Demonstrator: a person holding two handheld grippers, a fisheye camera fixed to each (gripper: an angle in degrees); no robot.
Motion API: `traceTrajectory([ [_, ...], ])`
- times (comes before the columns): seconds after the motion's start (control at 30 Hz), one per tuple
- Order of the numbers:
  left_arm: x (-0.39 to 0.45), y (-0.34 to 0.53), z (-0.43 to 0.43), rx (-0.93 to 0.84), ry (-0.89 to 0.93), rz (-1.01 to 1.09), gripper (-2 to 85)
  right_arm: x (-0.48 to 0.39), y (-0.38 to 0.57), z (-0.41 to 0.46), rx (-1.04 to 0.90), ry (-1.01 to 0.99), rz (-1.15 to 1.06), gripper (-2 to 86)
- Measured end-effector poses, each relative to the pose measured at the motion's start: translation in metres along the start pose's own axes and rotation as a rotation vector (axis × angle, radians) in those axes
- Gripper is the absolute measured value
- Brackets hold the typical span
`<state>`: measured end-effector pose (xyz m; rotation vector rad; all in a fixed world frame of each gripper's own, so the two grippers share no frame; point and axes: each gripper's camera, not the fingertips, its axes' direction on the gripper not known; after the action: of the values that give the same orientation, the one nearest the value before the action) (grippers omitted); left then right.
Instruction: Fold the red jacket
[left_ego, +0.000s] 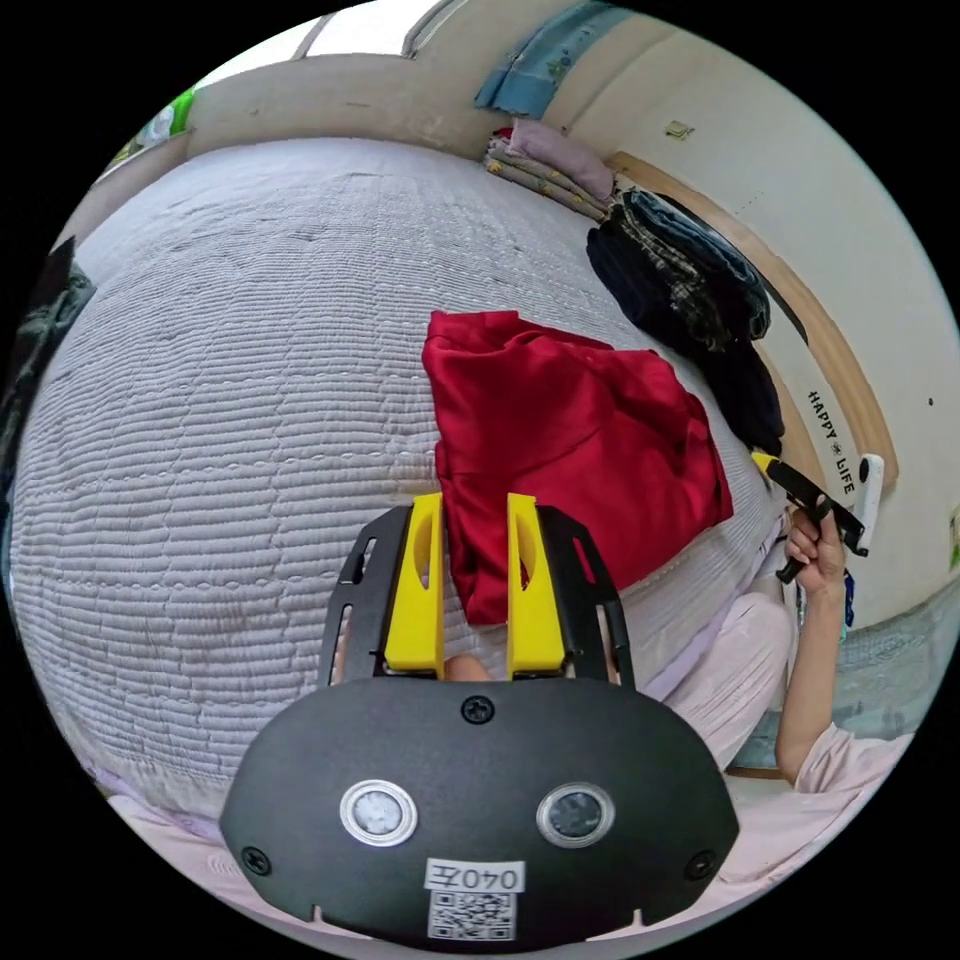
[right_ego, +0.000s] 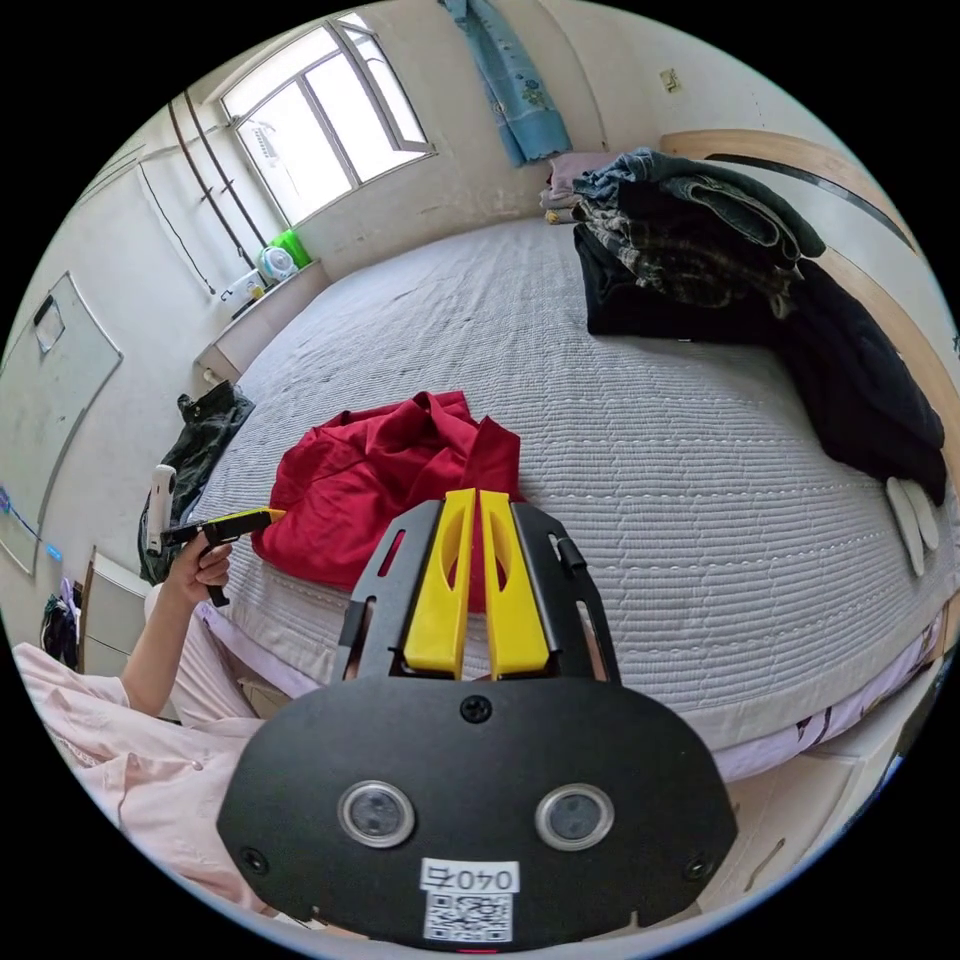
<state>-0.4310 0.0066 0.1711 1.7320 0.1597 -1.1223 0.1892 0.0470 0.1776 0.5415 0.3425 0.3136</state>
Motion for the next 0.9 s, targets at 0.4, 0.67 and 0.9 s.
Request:
traceTrajectory([
  [0.4,-0.031,-0.005,0.019,-0.009,0.228,-0.119,-0.6,0.070,-0.019,-0.007,0.010,-0.035,0.052,4.8],
  [0.67,-0.032,-0.014,0.013,0.001,0.183,-0.088,-0.9,0.155,-0.052,0.023,-0.135,-0.272,0.186,15.6],
  [0.9,-0.061,0.004,-0.047,0.070,0.112,-0.080,-0.9,0.189,-0.065,0.020,-0.134,-0.394,0.227,16.1],
])
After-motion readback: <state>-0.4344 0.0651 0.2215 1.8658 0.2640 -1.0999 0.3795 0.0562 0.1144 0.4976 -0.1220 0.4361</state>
